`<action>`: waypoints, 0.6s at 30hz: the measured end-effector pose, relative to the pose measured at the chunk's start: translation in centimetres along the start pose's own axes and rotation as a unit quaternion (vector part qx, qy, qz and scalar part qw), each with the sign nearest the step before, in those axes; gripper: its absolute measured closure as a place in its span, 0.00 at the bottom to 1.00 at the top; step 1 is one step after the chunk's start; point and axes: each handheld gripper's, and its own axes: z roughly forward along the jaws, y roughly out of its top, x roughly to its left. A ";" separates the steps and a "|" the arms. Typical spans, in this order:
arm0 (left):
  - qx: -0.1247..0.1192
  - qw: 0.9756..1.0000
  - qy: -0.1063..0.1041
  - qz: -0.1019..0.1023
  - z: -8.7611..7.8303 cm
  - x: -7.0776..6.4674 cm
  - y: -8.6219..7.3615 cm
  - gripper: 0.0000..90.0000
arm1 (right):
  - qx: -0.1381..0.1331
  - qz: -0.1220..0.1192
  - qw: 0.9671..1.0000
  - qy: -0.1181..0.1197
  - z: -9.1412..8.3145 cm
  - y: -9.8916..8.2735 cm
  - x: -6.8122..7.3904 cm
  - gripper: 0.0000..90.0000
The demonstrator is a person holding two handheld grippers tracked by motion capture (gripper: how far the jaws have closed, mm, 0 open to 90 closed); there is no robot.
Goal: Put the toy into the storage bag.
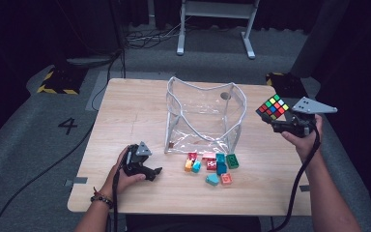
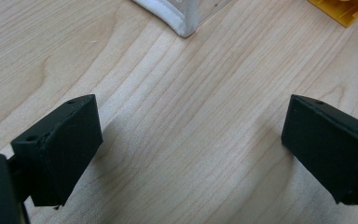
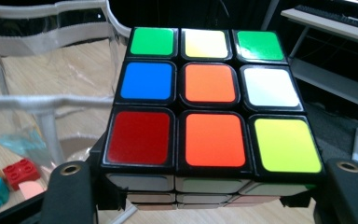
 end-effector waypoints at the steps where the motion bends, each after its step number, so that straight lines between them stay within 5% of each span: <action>1: 0.000 1.000 0.000 0.000 0.0 0.0 0.0 0.05 | -0.001 -0.003 1.000 0.002 0.0 0.4 -0.1 0.38; 18: -0.002 1.000 0.001 0.002 0.0 0.0 0.0 0.05 | -0.022 -0.017 1.000 0.012 0.3 4.4 0.6 0.38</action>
